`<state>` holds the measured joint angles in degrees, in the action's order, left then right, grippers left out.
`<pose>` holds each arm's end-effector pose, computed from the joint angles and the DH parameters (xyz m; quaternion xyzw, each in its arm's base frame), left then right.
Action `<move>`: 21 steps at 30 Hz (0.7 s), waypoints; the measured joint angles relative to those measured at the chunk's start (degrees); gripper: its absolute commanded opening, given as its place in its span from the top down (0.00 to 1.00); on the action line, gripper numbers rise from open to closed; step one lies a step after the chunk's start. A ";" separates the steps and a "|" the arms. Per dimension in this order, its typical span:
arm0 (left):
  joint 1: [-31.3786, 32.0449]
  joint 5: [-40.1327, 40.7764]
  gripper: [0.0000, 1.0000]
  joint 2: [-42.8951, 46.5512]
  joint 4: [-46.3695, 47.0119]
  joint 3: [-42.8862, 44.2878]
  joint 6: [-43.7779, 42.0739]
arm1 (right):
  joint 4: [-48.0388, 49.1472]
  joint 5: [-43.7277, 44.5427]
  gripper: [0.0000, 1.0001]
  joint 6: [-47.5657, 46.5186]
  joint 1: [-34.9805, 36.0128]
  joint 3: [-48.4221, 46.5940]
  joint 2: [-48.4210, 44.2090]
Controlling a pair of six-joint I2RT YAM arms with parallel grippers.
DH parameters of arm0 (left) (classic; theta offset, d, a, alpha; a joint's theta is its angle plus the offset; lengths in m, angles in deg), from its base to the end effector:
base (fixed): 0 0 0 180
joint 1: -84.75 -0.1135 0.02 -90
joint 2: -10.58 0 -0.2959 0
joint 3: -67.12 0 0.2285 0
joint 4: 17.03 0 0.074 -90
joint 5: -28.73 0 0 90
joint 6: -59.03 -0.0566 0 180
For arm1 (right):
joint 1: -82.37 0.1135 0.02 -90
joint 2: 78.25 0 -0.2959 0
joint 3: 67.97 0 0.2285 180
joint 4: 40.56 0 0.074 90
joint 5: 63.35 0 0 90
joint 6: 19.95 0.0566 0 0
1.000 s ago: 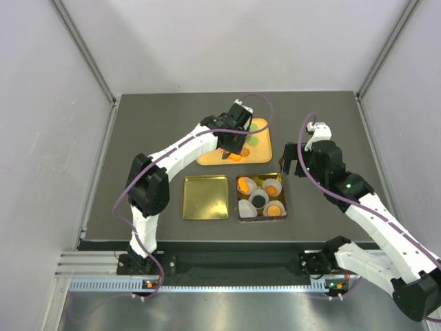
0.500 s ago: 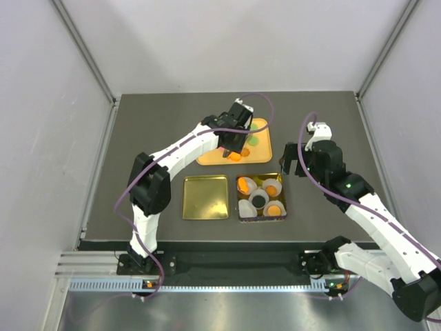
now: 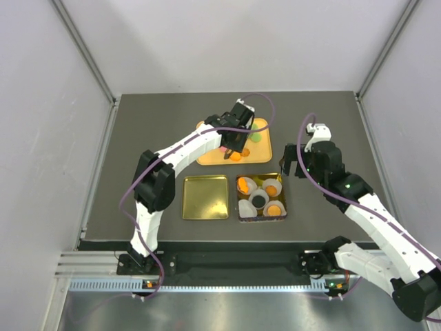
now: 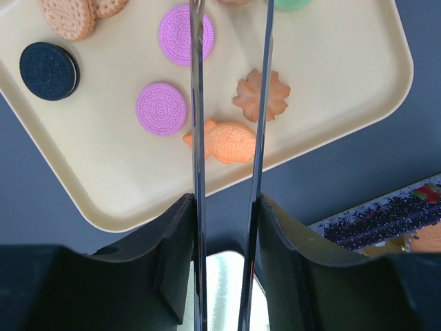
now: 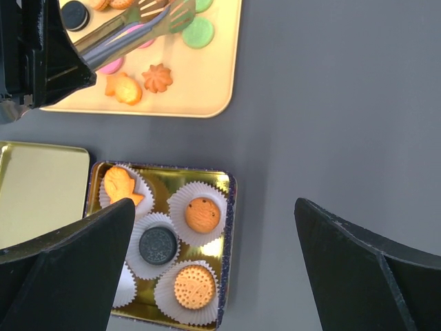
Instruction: Pack the cookies
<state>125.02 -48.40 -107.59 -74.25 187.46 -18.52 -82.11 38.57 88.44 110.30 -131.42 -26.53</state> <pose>0.3607 -0.2890 0.2771 0.1952 0.9281 -0.0367 0.3148 0.1580 0.0705 0.3279 -0.0197 0.8619 0.1135 0.4938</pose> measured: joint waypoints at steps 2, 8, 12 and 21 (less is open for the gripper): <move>0.00 0.00 0.58 -0.07 0.02 0.00 0.02 | -0.09 -0.02 0.00 0.00 -0.04 0.24 0.00; -0.02 0.02 0.67 -0.07 0.02 0.00 -0.09 | -0.07 -0.02 0.00 -0.02 -0.11 0.24 0.00; -0.02 0.02 0.67 -0.07 0.02 0.13 -0.17 | -0.09 -0.02 0.00 -0.02 -0.22 0.24 0.00; -0.02 0.00 0.67 2.12 -0.02 0.85 -0.22 | -0.09 -0.02 0.00 -0.24 -0.31 0.24 0.00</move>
<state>125.00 -48.40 -105.47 -74.27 188.31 -18.74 -82.20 38.55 88.20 109.99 -131.18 -26.53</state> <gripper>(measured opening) 0.386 0.996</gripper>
